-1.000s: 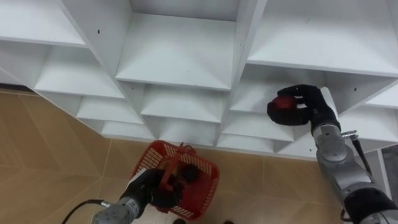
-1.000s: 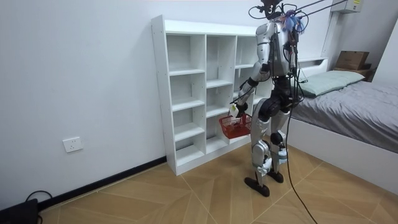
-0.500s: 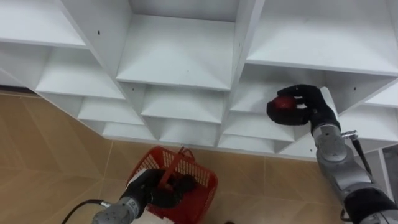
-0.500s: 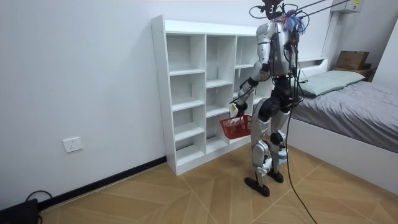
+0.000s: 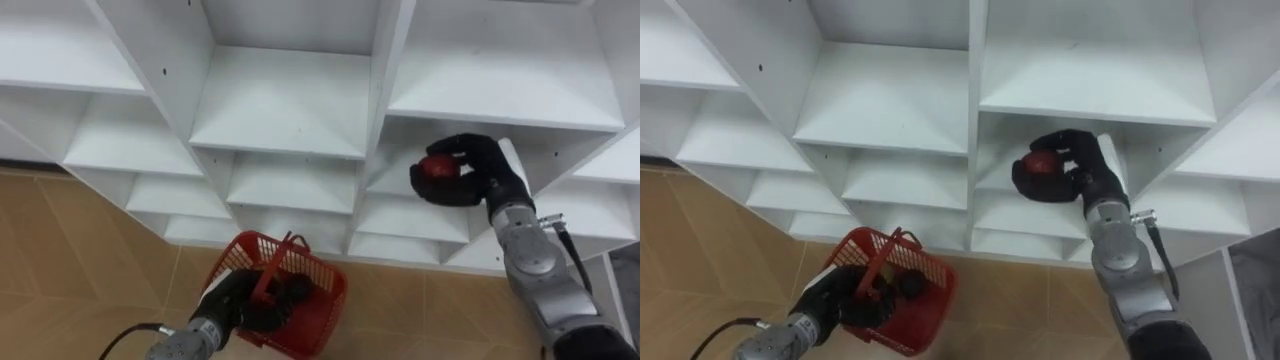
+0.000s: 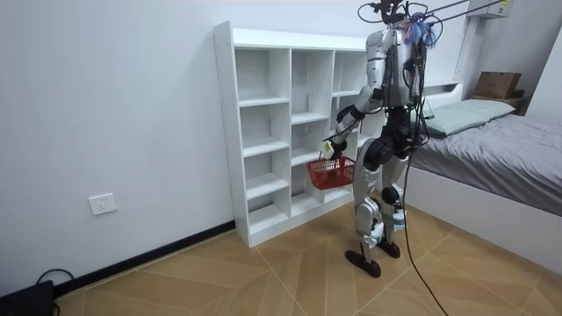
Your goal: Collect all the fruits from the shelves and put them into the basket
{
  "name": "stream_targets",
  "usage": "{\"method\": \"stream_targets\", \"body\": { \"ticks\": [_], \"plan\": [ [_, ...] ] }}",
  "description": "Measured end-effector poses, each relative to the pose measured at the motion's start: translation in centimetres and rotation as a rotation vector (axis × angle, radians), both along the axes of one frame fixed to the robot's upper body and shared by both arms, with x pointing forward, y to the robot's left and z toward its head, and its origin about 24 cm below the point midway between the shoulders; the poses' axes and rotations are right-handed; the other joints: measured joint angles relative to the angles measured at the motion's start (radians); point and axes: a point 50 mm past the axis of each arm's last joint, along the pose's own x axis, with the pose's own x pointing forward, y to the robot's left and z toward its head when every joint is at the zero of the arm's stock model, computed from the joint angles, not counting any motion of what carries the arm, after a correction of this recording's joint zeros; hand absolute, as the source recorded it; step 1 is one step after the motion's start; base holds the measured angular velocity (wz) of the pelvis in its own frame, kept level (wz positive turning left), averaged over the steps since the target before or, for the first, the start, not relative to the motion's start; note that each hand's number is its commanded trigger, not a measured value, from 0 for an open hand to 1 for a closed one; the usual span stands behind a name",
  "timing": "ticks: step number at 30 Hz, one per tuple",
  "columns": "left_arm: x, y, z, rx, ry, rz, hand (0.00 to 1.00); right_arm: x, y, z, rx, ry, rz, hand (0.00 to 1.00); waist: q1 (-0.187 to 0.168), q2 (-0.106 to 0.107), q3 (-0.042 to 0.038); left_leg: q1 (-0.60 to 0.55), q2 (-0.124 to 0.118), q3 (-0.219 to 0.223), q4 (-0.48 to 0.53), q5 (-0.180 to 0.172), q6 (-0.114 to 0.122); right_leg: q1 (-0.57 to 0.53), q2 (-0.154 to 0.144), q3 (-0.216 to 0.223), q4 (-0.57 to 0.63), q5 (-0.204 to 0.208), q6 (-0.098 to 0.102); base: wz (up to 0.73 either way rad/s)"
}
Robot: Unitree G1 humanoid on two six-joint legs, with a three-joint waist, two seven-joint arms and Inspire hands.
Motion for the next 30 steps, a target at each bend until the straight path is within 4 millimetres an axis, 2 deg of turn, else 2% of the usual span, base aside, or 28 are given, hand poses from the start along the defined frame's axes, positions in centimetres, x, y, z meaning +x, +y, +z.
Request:
{"method": "stream_targets", "body": {
  "ticks": [4,7,8,9,15,22,26,27,30],
  "plan": [
    [-0.1,0.0,0.0,0.001,-0.005,0.005,1.0,-1.7,0.9,-0.8,0.037,0.028,0.058,1.0,-0.014,-0.001,-0.0024,0.033,0.0,0.0,-0.01,0.0,0.0,0.031,0.001,0.002,-0.01,0.0,0.0,0.0],
    [-0.3,-0.6,0.2,-0.019,-0.021,0.003,1.0,-2.7,2.2,-1.5,0.068,0.057,0.113,1.0,-0.027,-0.007,-0.0123,0.068,0.001,0.002,-0.016,0.0,0.0,0.065,0.002,0.001,-0.014,0.0,0.001,-0.01],
    [-0.3,-0.7,0.3,-0.024,-0.026,0.001,1.0,-2.7,2.4,-1.5,0.072,0.059,0.121,1.0,-0.03,-0.007,-0.0125,0.074,0.001,0.003,-0.016,0.0,0.0,0.07,0.002,0.001,-0.014,0.0,0.001,0.0],
    [-0.2,-1.0,0.5,-0.033,-0.037,-0.001,1.0,-2.9,2.7,-1.5,0.083,0.059,0.133,1.0,-0.036,-0.007,-0.0162,0.079,0.001,0.004,-0.016,0.0,0.0,0.075,0.002,0.001,-0.016,0.0,0.001,0.0],
    [-0.2,-1.5,1.1,-0.051,-0.074,-0.016,1.0,-4.2,4.4,-2.2,0.12,0.089,0.198,1.0,-0.049,-0.004,-0.0205,0.137,0.0,0.001,-0.041,0.0,-0.001,0.131,0.005,-0.001,-0.037,0.002,0.002,0.0],
    [0.0,-2.4,1.7,-0.072,-0.107,-0.052,1.0,-6.0,4.9,-3.6,0.115,0.157,0.233,1.0,-0.044,-0.005,-0.0194,0.167,-0.002,-0.001,-0.062,0.0,-0.001,0.154,0.006,0.008,-0.048,0.001,0.005,-0.01],
    [0.4,-2.8,2.4,-0.088,-0.144,-0.058,1.0,-6.1,5.2,-3.7,0.102,0.165,0.262,1.0,-0.042,-0.006,-0.0086,0.182,-0.005,0.004,-0.074,0.0,0.0,0.155,0.008,0.025,-0.048,-0.001,0.007,-0.09],
    [0.5,-2.9,2.5,-0.092,-0.156,-0.06,1.0,-6.2,5.4,-3.8,0.085,0.168,0.281,1.0,-0.042,-0.007,-0.0035,0.184,-0.004,0.008,-0.078,0.0,0.0,0.155,0.009,0.03,-0.049,-0.001,0.008,-0.11],
    [0.6,-3.1,2.6,-0.101,-0.167,-0.061,1.0,-6.6,6.3,-4.4,0.068,0.198,0.323,1.0,-0.042,-0.009,0.0002,0.182,-0.003,0.013,-0.08,-0.001,0.0,0.155,0.011,0.034,-0.049,-0.001,0.008,-0.06]
  ]
}}
